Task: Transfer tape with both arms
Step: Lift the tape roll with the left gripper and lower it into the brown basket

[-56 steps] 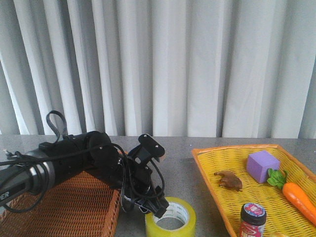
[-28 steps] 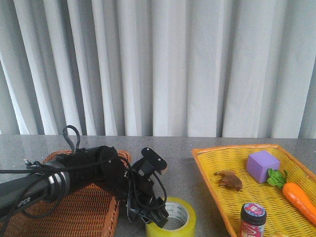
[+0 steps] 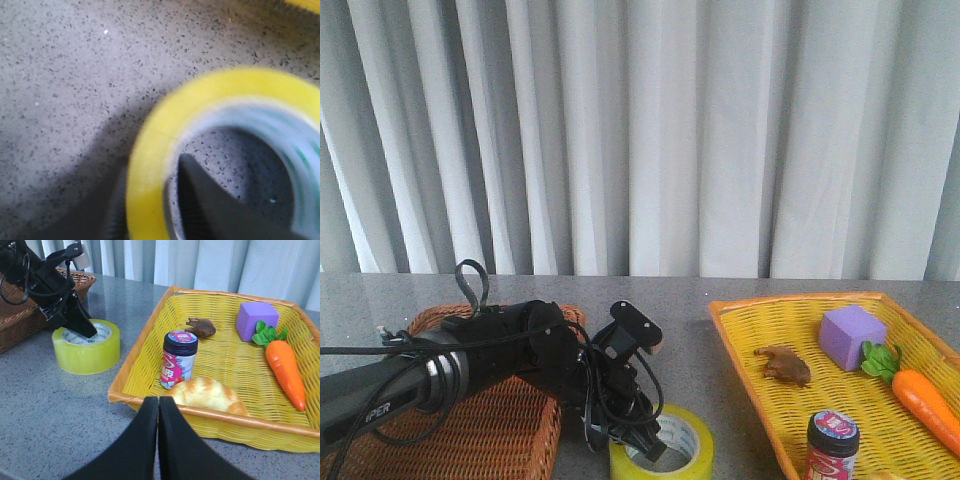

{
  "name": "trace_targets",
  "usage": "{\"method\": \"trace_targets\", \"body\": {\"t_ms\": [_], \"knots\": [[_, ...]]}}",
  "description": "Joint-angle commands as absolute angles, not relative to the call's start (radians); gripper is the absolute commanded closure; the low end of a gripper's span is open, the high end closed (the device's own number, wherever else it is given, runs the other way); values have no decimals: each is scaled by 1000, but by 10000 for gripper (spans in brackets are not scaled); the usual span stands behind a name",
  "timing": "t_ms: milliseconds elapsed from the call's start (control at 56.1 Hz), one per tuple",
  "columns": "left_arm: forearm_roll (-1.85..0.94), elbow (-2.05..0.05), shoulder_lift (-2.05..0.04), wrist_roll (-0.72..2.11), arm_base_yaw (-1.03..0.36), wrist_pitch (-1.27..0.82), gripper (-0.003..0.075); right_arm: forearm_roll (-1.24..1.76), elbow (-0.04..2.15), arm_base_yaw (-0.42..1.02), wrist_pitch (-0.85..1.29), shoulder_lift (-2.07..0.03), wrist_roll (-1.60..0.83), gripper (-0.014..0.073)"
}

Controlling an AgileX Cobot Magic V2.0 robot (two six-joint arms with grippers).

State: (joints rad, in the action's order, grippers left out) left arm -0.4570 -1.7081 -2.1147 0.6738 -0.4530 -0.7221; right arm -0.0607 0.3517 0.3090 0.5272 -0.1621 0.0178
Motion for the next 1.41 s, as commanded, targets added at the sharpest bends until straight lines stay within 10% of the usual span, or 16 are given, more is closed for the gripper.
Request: {"method": "trace_targets", "body": {"t_ms": [0,908,1389], "knots": [[-478,-1738,-2050,667,-454,-691,654,-68,376,304,454,-173,21,598],[-261,-1718,-1616,532,-123,-954,727,-68,376,304,466,-174,32,598],[-215,-1396,-1632,485,-58,-648,726,-68,376,304,466,-174,36,598]]}}
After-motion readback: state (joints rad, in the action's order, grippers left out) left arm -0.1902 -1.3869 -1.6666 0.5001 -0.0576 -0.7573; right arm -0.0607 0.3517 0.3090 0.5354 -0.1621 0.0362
